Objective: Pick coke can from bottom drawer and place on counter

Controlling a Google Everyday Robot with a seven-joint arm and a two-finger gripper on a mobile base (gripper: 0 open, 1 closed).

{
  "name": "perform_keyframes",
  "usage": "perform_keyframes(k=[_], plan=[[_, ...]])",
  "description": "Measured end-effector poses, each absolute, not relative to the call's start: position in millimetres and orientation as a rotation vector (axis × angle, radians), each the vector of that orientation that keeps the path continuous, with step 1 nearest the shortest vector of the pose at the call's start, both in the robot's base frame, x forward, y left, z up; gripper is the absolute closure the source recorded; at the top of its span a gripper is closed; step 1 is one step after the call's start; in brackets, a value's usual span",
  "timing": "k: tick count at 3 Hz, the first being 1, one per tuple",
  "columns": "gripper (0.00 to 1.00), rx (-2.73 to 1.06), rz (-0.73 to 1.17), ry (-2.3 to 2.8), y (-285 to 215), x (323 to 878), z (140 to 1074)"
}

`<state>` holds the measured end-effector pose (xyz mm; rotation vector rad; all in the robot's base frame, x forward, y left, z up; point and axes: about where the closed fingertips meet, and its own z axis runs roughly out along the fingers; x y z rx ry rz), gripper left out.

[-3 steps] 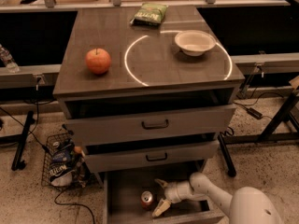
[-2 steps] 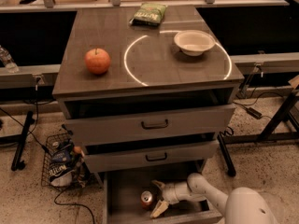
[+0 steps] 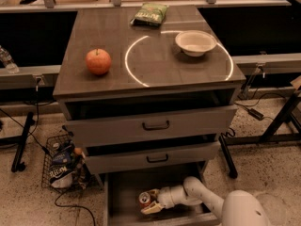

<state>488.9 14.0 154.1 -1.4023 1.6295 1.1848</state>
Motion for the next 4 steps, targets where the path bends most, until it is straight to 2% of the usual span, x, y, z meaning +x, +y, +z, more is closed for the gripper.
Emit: perform_keyframes(k=[1, 2, 3, 4], plan=[[0.72, -1.386, 1.216, 1.613, 23, 484, 157], [0.95, -1.342, 1.187, 1.591, 3, 487, 183], [1.0, -1.287, 1.128, 1.576, -40, 488, 221], [1.0, -1.258, 1.056, 1.568, -80, 484, 264]])
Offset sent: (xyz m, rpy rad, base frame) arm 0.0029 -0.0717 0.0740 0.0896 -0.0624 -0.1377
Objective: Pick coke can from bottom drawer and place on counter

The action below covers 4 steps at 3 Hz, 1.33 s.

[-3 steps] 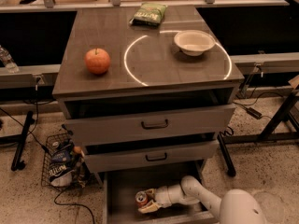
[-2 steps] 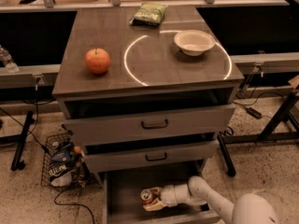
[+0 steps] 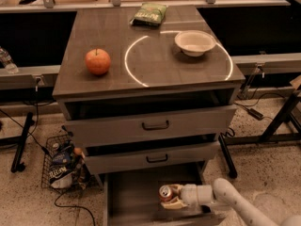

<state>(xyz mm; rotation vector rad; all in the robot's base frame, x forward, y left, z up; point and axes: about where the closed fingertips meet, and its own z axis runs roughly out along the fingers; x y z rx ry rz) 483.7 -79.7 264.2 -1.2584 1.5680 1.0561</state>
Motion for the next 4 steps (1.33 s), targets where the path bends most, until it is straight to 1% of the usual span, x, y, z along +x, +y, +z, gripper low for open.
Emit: perform_keyframes(k=[1, 2, 3, 4], plan=[[1.0, -1.245, 0.98, 1.511, -122, 482, 354], [1.0, -1.264, 0.919, 1.457, -149, 491, 431], [1.0, -1.267, 0.918, 1.457, -148, 491, 431], [1.0, -1.297, 0.894, 1.417, -138, 488, 459]])
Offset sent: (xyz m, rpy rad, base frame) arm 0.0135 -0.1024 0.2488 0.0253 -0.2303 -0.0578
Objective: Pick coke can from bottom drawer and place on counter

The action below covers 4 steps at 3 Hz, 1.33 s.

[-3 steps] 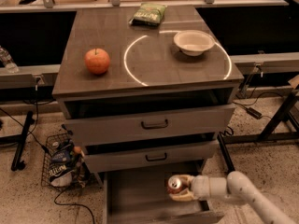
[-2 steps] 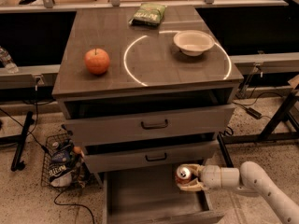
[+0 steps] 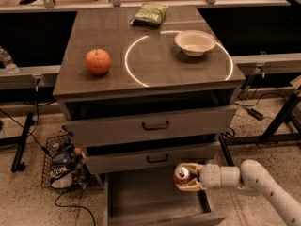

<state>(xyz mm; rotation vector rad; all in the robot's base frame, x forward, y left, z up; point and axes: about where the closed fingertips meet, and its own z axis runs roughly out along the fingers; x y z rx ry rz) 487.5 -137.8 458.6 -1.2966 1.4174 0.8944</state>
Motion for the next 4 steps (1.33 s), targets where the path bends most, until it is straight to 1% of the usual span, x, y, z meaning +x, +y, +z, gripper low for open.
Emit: perform_keyframes(k=[1, 3, 4], plan=[[1.0, -1.319, 0.816, 1.363, -124, 473, 558], [1.0, -1.46, 0.729, 1.308, -93, 444, 724], [1.0, -1.46, 0.73, 1.308, -92, 444, 724]])
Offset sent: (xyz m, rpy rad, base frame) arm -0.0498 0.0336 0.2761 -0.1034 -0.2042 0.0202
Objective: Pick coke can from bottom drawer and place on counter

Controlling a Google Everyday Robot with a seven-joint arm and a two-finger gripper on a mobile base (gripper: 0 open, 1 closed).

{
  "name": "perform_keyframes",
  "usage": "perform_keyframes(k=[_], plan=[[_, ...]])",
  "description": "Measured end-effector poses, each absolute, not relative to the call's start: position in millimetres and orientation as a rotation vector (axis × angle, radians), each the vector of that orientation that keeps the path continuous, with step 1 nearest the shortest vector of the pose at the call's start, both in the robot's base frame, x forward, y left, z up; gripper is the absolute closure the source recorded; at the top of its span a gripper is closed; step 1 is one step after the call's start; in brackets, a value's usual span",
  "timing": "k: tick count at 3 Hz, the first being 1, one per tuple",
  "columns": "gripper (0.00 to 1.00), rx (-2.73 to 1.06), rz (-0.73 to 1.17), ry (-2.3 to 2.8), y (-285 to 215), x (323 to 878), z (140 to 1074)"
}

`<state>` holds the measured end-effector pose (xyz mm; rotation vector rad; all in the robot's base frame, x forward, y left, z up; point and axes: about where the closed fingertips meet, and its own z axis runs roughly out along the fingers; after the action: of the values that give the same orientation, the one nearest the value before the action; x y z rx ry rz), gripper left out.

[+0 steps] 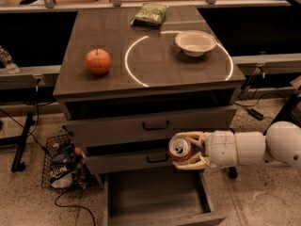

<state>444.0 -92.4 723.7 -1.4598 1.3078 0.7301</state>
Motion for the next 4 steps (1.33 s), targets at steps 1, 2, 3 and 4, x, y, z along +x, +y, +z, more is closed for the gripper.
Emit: perform_keyframes(k=[1, 2, 3, 4], plan=[[1.0, -1.479, 0.713, 1.256, -89, 436, 761], [1.0, -1.511, 0.631, 1.142, -92, 416, 852], [1.0, -1.542, 0.547, 1.041, -94, 396, 956], [1.0, -1.524, 0.478, 1.012, -109, 403, 991]])
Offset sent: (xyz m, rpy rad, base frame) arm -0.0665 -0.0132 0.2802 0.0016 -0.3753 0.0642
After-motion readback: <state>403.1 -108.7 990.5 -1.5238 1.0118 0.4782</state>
